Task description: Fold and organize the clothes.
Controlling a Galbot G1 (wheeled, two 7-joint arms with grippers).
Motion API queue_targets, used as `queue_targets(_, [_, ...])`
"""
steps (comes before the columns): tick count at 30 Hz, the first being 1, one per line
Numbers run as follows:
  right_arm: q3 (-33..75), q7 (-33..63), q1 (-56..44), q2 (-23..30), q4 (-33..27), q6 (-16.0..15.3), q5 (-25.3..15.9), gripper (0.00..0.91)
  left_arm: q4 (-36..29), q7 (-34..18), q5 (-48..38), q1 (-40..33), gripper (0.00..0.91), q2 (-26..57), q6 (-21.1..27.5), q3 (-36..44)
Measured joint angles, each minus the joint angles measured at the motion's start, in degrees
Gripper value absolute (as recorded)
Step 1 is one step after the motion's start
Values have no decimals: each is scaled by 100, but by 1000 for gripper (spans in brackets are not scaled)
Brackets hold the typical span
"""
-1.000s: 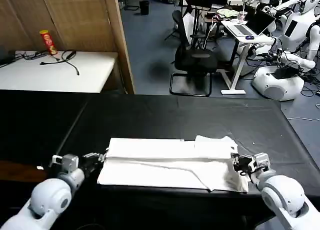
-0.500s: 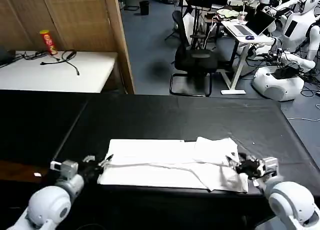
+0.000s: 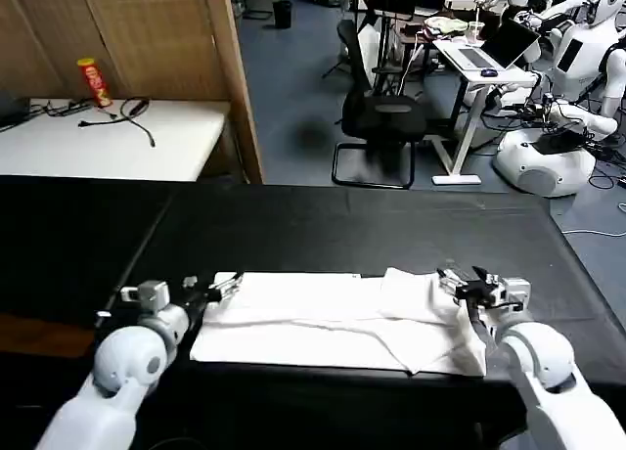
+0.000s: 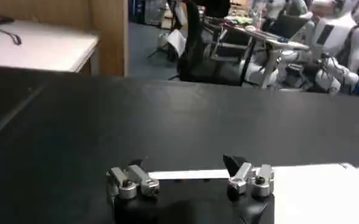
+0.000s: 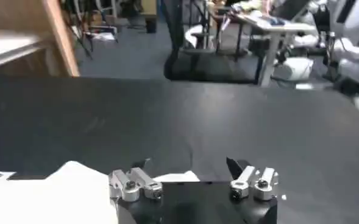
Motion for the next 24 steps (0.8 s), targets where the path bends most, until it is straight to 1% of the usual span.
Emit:
queue_targets(1, [-22, -17, 41, 38, -87, -1, -19, 722, 77, 3, -29, -32, 497, -27, 0, 3])
queue_targets(2, [-47, -30, 83, 77, -168, -1, -40, 692, 158, 10, -71, -53, 273, -46, 3, 5])
queue_targets(3, [-59, -40, 111, 103, -220, 1, -52, 653, 229, 14, -138, -66, 137, -63, 8, 2])
queue_targets(4, [-64, -50, 142, 121, -259, 2, -61, 507, 281, 16, -218, -74, 0, -78, 22, 0])
queue_targets(5, [-73, -57, 165, 136, -285, 4, -67, 283, 320, 20, -263, -84, 0, -90, 33, -2])
queue_targets(6, [-81, -62, 180, 149, -306, 6, -74, 283, 350, 27, -279, -90, 0, -96, 39, -2])
queue_targets(7, [-85, -67, 192, 158, -323, 7, -84, 117, 368, 32, -289, -94, 0, -100, 58, -3])
queue_targets(9, [-97, -75, 203, 180, -339, 11, -109, 68, 408, 30, -289, -105, 0, -103, 85, -1])
queue_targets(13, [-91, -80, 180, 223, -335, 23, -152, 59, 527, -16, -168, -165, 0, -137, 87, 12])
queue_targets(18, [-71, -82, 163, 258, -345, 75, -170, 39, 686, -3, 154, -212, 0, -197, -57, 20])
queue_targets(19, [-69, -83, 168, 269, -356, 99, -190, 20, 702, 9, 213, -221, 0, -209, -90, 20])
queue_targets(24, [-63, -34, 251, 358, -471, 329, -444, 10, 823, 62, 642, -319, 0, -262, -289, 73])
